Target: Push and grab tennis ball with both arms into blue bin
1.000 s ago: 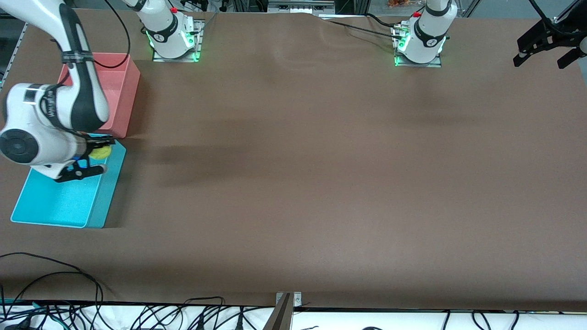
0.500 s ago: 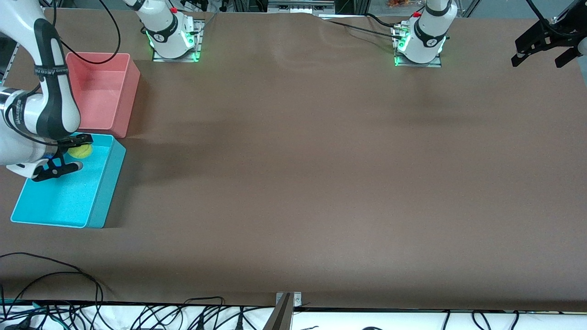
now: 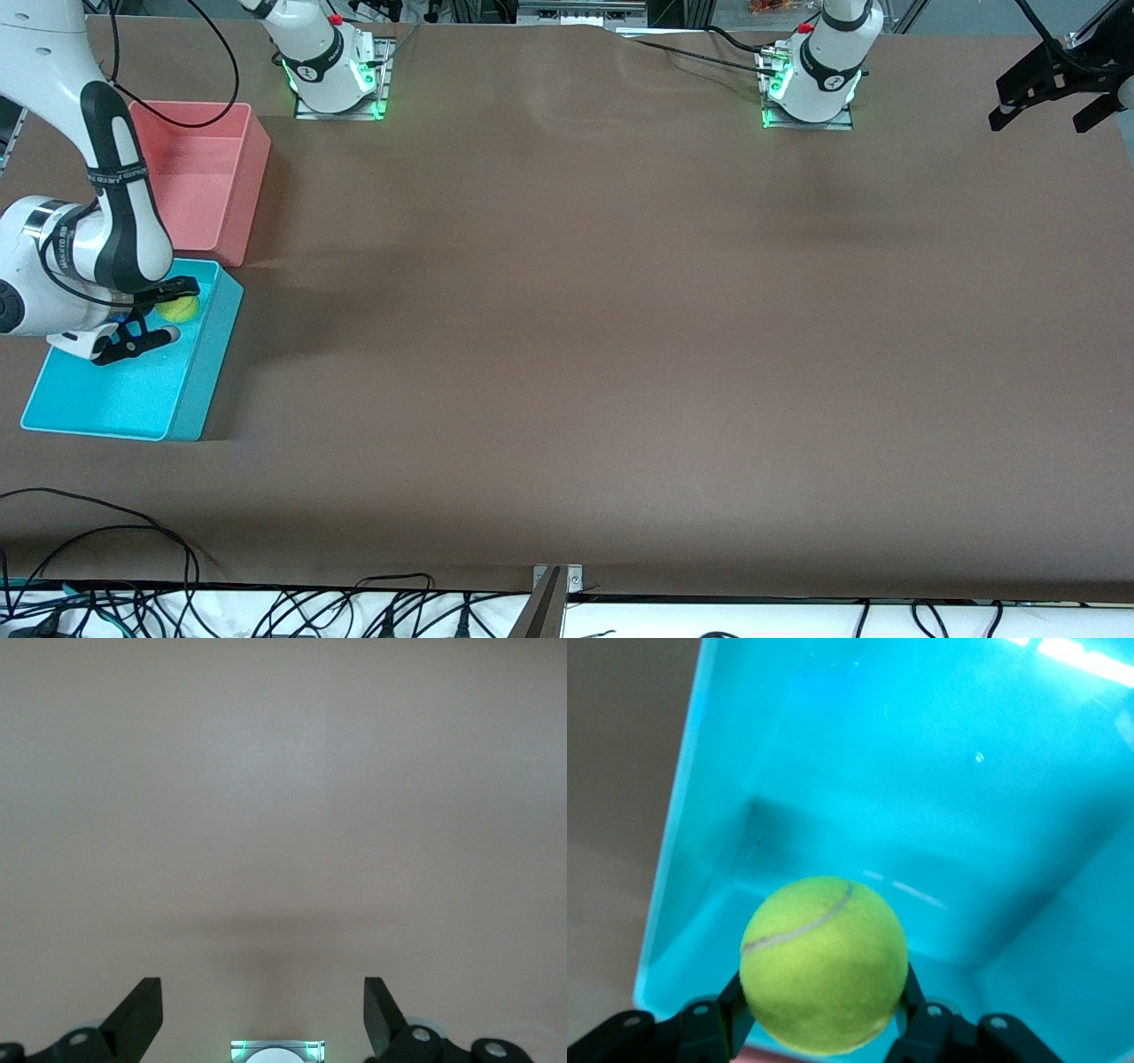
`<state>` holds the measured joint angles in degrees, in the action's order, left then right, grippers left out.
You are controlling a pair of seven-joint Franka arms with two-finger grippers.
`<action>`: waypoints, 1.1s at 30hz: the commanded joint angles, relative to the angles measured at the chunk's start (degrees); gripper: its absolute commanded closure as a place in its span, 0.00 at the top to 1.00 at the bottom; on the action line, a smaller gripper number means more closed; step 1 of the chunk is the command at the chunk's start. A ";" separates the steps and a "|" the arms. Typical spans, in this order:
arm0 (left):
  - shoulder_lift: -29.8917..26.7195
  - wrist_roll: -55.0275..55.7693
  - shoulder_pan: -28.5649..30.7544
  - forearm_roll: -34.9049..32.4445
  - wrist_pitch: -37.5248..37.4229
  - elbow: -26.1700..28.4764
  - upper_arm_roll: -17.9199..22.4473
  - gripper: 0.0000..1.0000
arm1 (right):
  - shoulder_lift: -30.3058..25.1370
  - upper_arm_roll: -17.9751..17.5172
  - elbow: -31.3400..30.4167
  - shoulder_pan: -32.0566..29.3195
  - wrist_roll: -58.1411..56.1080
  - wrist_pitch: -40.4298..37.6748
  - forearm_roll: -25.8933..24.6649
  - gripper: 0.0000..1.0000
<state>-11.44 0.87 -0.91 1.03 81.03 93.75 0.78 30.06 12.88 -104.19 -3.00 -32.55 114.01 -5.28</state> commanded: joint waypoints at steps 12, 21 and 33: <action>3.35 0.62 0.03 0.63 -0.96 -3.66 0.45 1.00 | 0.53 -0.14 2.50 -0.69 -1.64 -1.33 1.94 1.00; 4.32 0.45 0.03 0.28 -0.96 -4.36 0.36 1.00 | -0.52 -0.67 12.86 0.10 1.26 -18.10 1.86 1.00; 4.32 0.53 0.12 0.28 -0.96 -5.15 0.54 1.00 | -2.46 -0.67 28.24 6.42 14.88 -38.23 1.42 1.00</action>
<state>-8.15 0.92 -0.85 1.03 81.07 91.19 1.15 27.94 12.25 -82.04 0.92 -23.14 82.97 -4.59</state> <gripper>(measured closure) 0.000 0.000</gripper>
